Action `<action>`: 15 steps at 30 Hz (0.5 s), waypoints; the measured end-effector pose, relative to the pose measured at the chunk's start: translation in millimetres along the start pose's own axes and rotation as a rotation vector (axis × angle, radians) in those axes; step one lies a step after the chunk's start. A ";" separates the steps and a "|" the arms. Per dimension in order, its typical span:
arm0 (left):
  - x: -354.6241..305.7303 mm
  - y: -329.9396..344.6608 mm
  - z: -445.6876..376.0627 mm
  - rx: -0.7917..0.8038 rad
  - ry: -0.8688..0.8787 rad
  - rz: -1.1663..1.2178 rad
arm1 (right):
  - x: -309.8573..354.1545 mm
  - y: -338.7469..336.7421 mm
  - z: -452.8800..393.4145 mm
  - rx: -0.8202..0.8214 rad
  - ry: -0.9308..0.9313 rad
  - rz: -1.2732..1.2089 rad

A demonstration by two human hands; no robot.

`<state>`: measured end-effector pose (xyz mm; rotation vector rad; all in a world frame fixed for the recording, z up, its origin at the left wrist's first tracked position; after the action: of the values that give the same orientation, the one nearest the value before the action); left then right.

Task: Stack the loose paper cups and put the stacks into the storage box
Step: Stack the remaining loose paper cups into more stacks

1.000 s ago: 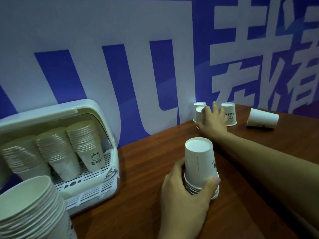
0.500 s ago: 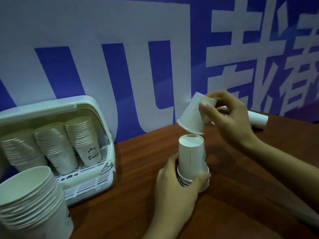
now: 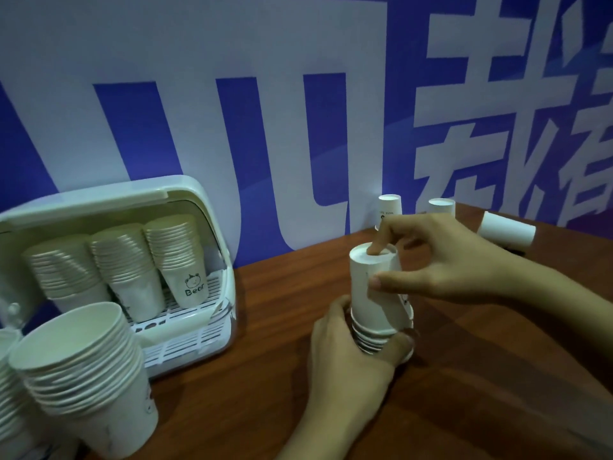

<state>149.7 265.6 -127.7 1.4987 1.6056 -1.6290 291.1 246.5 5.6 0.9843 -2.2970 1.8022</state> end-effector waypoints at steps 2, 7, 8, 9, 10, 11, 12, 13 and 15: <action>-1.7 -1.0 0.5 -0.008 0.014 0.012 | -0.3 4.8 -0.3 0.065 0.038 -0.011; -6.7 -4.0 4.4 -0.009 0.073 0.092 | -4.9 2.5 2.3 0.116 0.084 -0.037; -7.4 -4.3 4.6 0.000 0.080 0.096 | -4.7 2.8 2.6 0.121 0.079 -0.038; -6.2 -3.8 3.4 0.007 0.081 0.091 | -5.1 3.6 2.6 0.120 0.078 -0.044; -5.7 -3.2 2.3 0.012 0.077 0.084 | -5.9 5.5 1.9 0.121 0.071 -0.059; -5.7 -2.5 1.2 0.013 0.078 0.080 | -7.2 8.8 1.0 0.124 0.050 -0.091; -6.4 -1.8 1.0 0.011 0.083 0.075 | -9.5 12.1 0.6 0.120 0.017 -0.181; -6.0 -0.9 0.9 0.014 0.084 0.067 | -13.6 15.5 0.3 0.118 -0.012 -0.357; -8.9 -1.2 2.4 0.013 0.088 0.031 | -34.6 24.0 -2.6 0.062 0.030 -0.862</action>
<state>150.8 260.4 -120.1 1.6148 1.6124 -1.5805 305.5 266.8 -28.5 1.5975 -1.4136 1.4679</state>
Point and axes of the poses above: each hand's wrist, its own z-axis away from the middle knuckle, its own y-axis out of the palm, x = y × z, the point moved 7 cm from there along -z, towards the middle knuckle, and after that the axes turned 12 degrees about x, right-handed, at the moved point
